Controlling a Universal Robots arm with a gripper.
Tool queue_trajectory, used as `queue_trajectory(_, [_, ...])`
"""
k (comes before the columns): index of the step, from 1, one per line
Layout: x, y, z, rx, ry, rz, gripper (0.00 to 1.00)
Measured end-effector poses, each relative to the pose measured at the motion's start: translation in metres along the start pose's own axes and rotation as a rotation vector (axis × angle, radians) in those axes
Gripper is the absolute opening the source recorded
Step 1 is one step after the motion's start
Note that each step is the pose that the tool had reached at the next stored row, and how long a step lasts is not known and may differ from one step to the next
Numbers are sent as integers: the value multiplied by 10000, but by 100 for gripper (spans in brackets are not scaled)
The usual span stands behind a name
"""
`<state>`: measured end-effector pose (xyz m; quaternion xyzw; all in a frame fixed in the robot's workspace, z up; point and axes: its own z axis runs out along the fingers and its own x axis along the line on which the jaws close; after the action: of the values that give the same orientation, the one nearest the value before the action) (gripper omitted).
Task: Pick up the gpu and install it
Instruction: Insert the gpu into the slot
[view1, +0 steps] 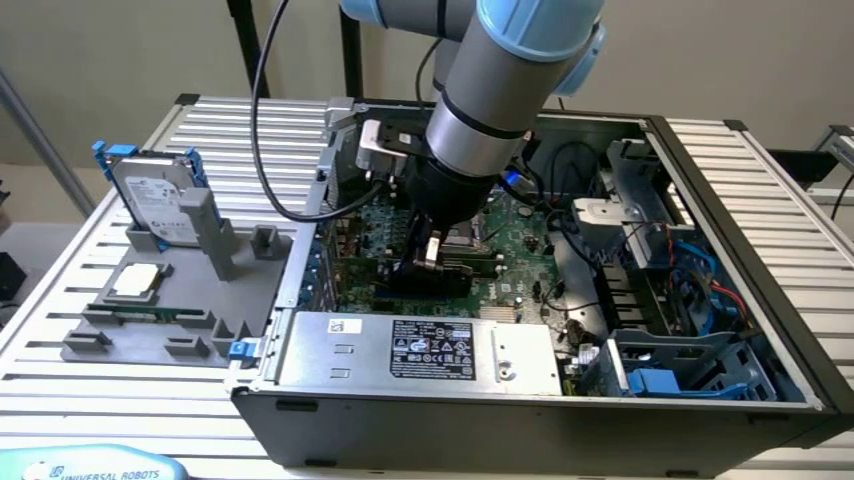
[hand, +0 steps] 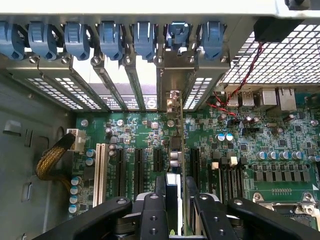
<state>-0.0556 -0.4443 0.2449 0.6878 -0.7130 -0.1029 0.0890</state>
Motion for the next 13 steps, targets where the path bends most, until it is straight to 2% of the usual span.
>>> queue_trajectory(7, [-1, 0, 3, 0, -8, -1, 26])
queue_trajectory(8, [-1, -1, 4, 2, -8, -1, 27])
queue_trajectory(9, [-1, -1, 4, 3, -6, -1, 34])
queue_trajectory(13, [0, 3, -10, 0, 2, 0, 34])
